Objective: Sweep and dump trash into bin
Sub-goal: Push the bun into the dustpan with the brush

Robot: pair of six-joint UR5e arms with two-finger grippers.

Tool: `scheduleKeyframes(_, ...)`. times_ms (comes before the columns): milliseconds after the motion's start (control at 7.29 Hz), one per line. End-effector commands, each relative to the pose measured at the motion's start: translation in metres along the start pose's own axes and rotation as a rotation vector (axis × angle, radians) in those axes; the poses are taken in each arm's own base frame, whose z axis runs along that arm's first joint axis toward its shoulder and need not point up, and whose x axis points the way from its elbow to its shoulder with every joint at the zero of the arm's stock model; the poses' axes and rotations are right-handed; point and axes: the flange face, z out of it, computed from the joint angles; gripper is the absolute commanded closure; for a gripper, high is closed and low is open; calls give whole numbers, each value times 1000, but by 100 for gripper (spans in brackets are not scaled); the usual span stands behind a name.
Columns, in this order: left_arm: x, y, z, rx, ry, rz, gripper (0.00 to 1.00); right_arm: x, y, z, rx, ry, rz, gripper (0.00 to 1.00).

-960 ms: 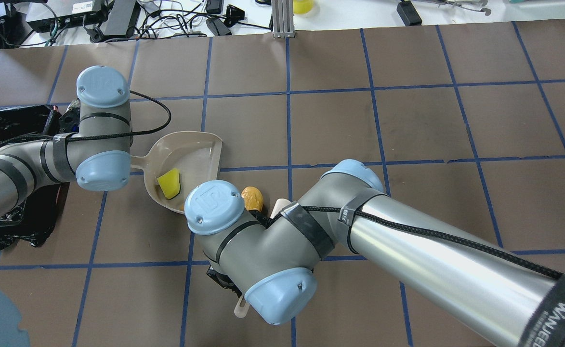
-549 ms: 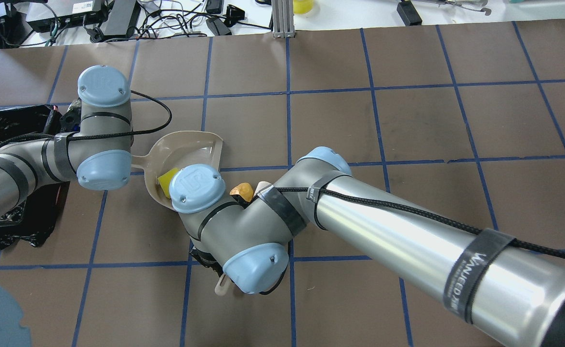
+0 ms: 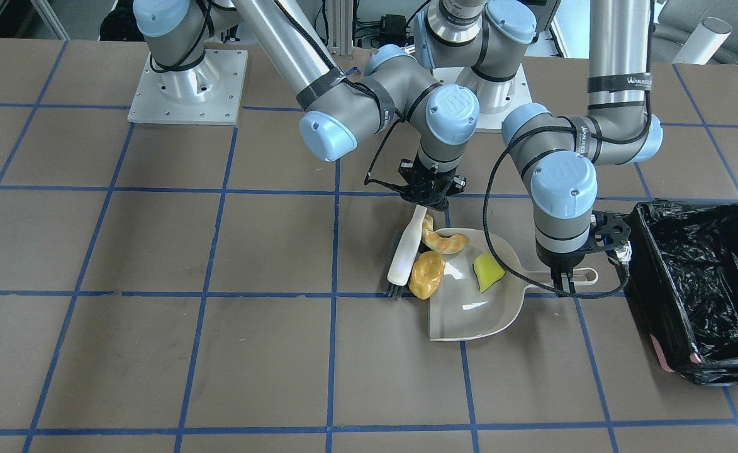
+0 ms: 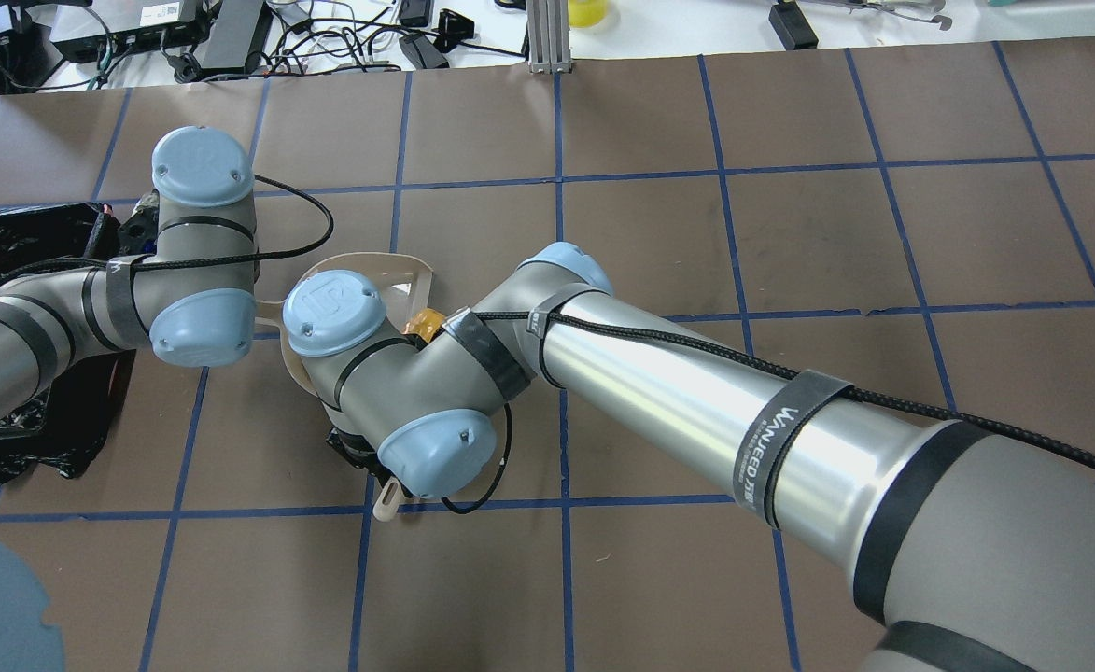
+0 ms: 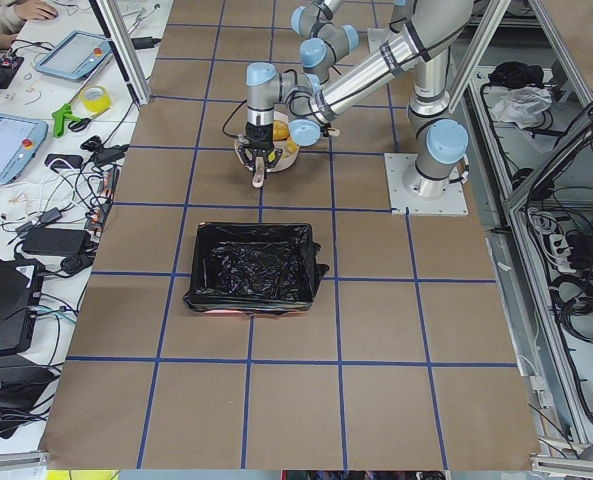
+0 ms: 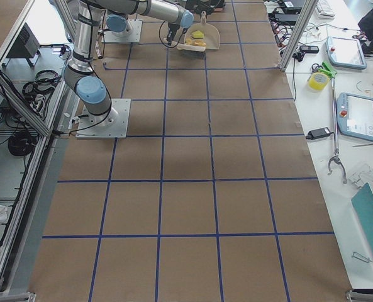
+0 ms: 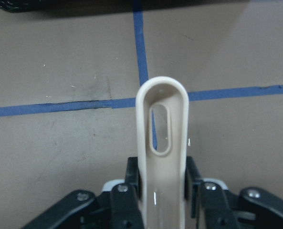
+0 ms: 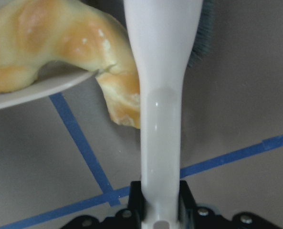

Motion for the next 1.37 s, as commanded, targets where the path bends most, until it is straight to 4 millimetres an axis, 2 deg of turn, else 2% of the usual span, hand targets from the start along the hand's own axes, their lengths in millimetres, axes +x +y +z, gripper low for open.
scheduleKeyframes(0,1,0,1,0,-2,0,100,-21,-10,-4,9,-26,-13,100)
scheduleKeyframes(274,1,0,1,0,-2,0,100,-39,-17,-6,14,-58,-57,100)
scheduleKeyframes(549,1,0,1,-2,-1,0,100,-40,-19,-9,23,-63,-183,100)
scheduleKeyframes(823,1,0,1,-5,0,-2,100,-41,-30,-21,42,-77,-293,100)
scheduleKeyframes(1098,1,0,1,-6,0,-2,100,-33,-45,-31,58,-67,-321,100)
scheduleKeyframes(1235,1,0,1,-8,1,0,100,-21,-58,-46,54,-63,-295,100)
